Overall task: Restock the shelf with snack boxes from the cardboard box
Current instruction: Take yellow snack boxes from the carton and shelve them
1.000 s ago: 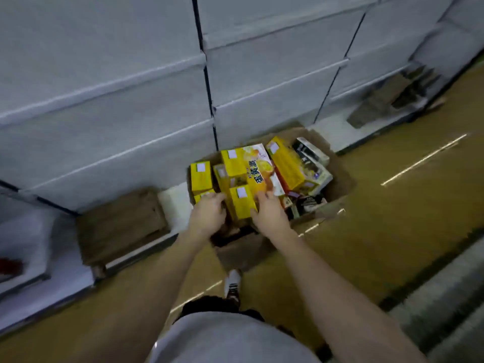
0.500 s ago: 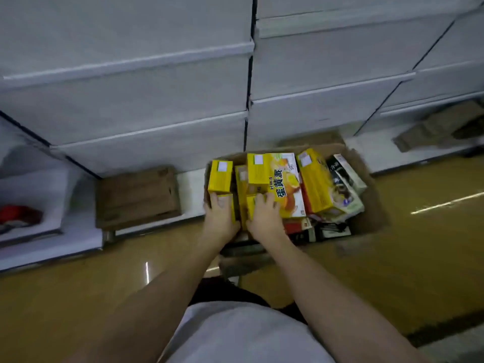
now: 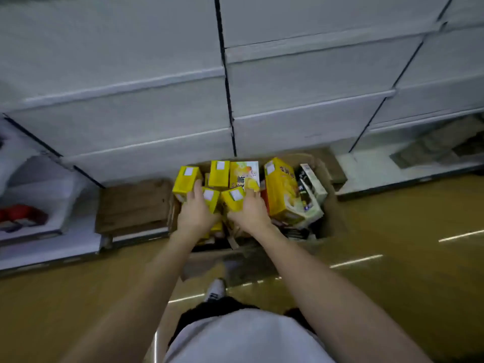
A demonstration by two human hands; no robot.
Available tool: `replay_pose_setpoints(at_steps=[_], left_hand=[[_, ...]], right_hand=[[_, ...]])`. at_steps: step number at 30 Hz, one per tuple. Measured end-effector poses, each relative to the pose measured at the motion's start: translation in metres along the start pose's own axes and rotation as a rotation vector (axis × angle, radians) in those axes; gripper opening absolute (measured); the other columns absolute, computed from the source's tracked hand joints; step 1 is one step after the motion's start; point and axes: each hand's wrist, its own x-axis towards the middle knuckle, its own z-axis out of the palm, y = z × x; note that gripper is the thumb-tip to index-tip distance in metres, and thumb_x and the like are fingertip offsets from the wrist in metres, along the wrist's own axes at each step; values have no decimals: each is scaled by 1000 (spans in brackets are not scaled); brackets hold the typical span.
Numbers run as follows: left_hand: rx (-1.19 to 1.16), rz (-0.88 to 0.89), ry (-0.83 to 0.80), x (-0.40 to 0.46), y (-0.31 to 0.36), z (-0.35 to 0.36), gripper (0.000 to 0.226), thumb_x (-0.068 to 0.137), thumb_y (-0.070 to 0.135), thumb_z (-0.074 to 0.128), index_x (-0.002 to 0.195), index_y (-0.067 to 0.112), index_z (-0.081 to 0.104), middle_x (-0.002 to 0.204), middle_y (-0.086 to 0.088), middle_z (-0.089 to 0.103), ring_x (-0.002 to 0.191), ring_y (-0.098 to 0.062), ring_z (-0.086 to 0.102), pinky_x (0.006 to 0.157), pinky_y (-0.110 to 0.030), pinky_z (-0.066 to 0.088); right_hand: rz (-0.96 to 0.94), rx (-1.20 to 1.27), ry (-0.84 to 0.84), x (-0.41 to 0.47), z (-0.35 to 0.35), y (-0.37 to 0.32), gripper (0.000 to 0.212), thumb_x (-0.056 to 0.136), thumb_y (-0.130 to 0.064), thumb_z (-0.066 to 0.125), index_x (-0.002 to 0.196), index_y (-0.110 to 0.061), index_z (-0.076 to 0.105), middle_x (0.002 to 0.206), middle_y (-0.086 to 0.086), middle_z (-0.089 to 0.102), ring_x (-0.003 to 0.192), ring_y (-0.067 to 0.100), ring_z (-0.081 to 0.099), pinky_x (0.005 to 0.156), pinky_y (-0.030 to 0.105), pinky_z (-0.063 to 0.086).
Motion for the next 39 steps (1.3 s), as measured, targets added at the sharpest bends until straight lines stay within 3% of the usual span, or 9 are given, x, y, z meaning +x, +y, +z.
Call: replay_pose_setpoints(at_steps=[8, 11, 16, 20, 25, 28, 32, 36, 39], left_hand=[[-26, 36, 7, -12, 116, 29, 105, 69, 30, 83, 149, 5, 20, 142, -20, 39, 129, -41, 45, 99, -45, 42], [-13, 32, -35, -18, 168, 51, 91, 71, 33, 82, 139, -1, 33, 137, -22, 48, 123, -40, 52, 93, -40, 44], [47, 248, -125, -21, 257, 89, 49, 65, 40, 66, 102, 10, 51, 102, -7, 62, 100, -29, 64, 73, -38, 49], [0, 275, -223, -34, 329, 125, 77, 71, 38, 77, 130, 0, 43, 126, -20, 60, 118, -38, 58, 85, -39, 46], [101, 440, -351, -35, 423, 173, 81, 58, 52, 75, 123, 9, 53, 122, -17, 65, 113, -37, 62, 87, -40, 51], [106, 579, -466, -35, 485, 214, 69, 66, 43, 79, 125, 13, 60, 122, -14, 66, 113, -34, 63, 87, -38, 50], [156, 779, -580, -33, 585, 280, 67, 51, 53, 70, 108, 17, 66, 100, -8, 71, 96, -27, 69, 71, -32, 52], [170, 974, -679, -50, 690, 326, 78, 49, 61, 70, 116, 21, 63, 110, -7, 71, 101, -28, 67, 79, -35, 55], [226, 1111, -763, -79, 760, 352, 55, 65, 45, 80, 111, 19, 67, 107, -8, 72, 100, -29, 68, 73, -31, 49]], right_hand=[[43, 66, 149, -5, -95, 66, 79, 70, -45, 71, 133, -5, 46, 134, 15, 47, 130, 36, 41, 104, 39, 37], [90, 109, 234, -4, -127, 107, 79, 60, -46, 68, 127, -5, 55, 129, 12, 53, 129, 31, 40, 102, 35, 37], [234, 207, 343, -31, -197, 179, 77, 71, -32, 83, 129, -2, 43, 132, 16, 41, 120, 37, 50, 95, 38, 44], [349, 312, 410, -44, -243, 239, 72, 74, -28, 79, 131, -6, 38, 130, 18, 54, 117, 39, 57, 89, 40, 48], [519, 384, 551, -62, -299, 312, 69, 73, -25, 79, 128, -9, 40, 118, 18, 64, 109, 38, 62, 86, 41, 50], [620, 464, 686, -79, -336, 365, 66, 68, -27, 81, 120, -16, 42, 104, 9, 64, 96, 30, 65, 80, 41, 54], [763, 440, 829, -102, -395, 432, 73, 74, -34, 82, 132, -14, 42, 118, 10, 65, 107, 31, 63, 84, 39, 50], [951, 415, 925, -124, -461, 486, 63, 75, -33, 78, 125, -14, 45, 113, 10, 67, 102, 31, 67, 70, 33, 50], [1058, 477, 1004, -148, -499, 524, 53, 73, -33, 75, 113, -18, 46, 101, 7, 68, 79, 26, 72, 52, 27, 50]])
